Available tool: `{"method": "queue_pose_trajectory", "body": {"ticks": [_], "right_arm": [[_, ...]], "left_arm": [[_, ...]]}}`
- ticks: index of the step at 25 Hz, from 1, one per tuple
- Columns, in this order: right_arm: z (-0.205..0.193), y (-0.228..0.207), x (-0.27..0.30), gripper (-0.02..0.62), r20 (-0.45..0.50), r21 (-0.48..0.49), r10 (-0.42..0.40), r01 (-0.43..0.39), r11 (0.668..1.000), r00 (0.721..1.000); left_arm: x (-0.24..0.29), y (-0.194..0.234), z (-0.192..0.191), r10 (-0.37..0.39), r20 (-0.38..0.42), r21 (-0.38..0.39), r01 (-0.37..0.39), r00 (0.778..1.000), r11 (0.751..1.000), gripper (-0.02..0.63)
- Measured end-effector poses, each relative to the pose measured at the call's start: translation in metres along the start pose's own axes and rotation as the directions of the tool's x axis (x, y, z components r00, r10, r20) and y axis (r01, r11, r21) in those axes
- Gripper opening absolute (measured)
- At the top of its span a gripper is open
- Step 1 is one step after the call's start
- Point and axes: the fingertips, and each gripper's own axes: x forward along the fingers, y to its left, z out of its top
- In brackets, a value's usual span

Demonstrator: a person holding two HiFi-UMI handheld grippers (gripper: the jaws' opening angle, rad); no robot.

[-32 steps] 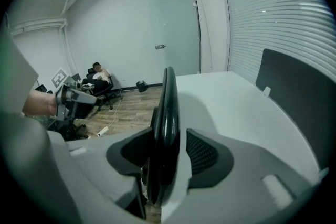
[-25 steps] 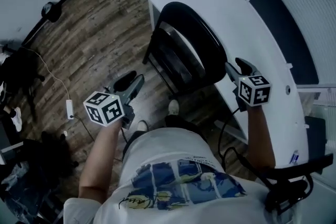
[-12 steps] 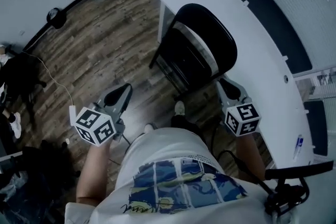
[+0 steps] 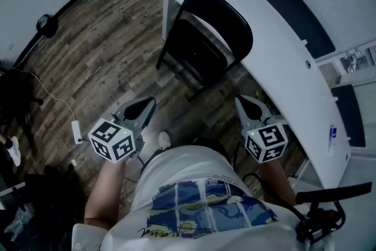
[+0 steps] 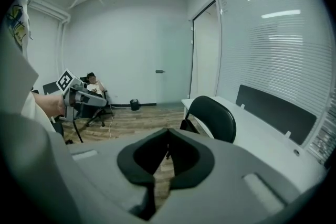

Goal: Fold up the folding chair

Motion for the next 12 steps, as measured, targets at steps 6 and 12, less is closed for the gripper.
{"method": "queue_pose_trajectory", "body": {"ticks": [6, 12], "right_arm": [[-0.009, -0.004, -0.056, 0.003, 0.04, -0.004, -0.009, 0.009, 1.0, 0.999], [-0.036, -0.009, -0.088, 0.003, 0.063, -0.002, 0.032, -0.032, 0.999, 0.998]], "left_arm": [[0.009, -0.061, -0.003, -0.043, 0.005, 0.057, 0.043, 0.999, 0.997, 0.005], [0.014, -0.099, -0.02, -0.011, 0.0, 0.078, 0.011, 1.0, 0.997, 0.005]]}}
